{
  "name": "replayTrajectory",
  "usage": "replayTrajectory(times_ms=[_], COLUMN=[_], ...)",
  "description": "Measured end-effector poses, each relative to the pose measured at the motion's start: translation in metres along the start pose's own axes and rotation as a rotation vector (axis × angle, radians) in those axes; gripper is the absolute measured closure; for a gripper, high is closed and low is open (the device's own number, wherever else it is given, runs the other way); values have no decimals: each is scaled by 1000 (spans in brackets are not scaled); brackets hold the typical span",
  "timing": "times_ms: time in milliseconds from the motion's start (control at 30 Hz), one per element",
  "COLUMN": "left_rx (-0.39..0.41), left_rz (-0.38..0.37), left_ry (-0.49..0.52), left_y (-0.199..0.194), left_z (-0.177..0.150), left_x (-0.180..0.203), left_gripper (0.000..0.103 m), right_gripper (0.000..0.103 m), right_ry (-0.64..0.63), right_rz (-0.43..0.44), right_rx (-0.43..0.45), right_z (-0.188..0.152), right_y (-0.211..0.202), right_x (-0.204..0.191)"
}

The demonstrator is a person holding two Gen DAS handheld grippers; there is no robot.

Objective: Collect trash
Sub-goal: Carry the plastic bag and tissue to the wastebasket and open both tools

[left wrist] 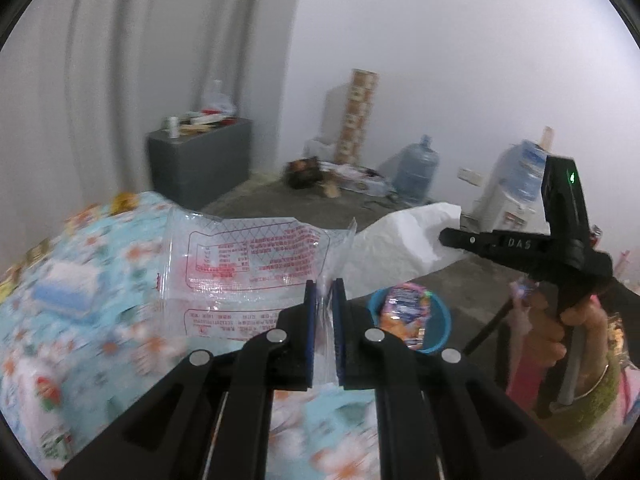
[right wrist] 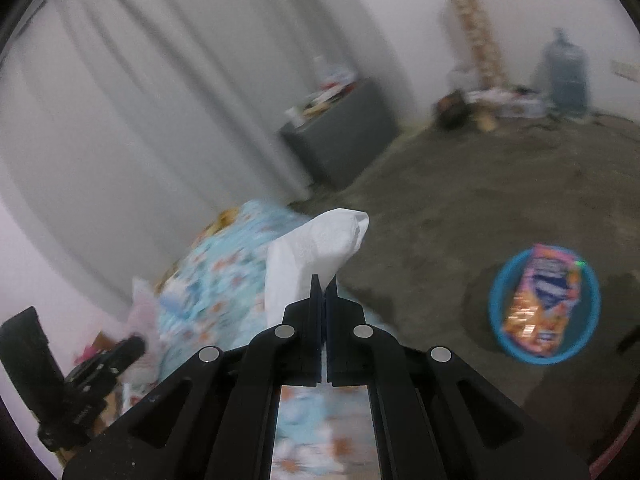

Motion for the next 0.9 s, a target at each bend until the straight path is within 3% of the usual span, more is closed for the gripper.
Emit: replayTrajectory(times_ms=[267, 467, 733, 900], left_rx=[-117, -264, -482, -572], left_rz=[-211, -338, -406, -403], left_ry=[61, 79, 98, 131], left_y=[77, 152, 264, 326], left_z=[21, 21, -9, -28], left_x=[87, 151, 222, 251], left_gripper=[96, 96, 96, 95], right_gripper=[103, 103, 103, 103], right_ry=[176, 295, 449, 542], right_rz=[-221, -333, -397, -402], right_rx=[80, 67, 4, -23], right_z=[1, -14, -38, -48], right_y=[-38, -32, 6, 37], right_x=[111, 180, 259, 303])
Point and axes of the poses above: each gripper's, at about its wrist camera, not at the fingertips, and y roughly the way its jaws point, x to its right, z to its top, the point moved 6 cm from there along y, roughly the way its jaws point, and after that the axes turned 4 degrees about z, right-handed, at the moved point
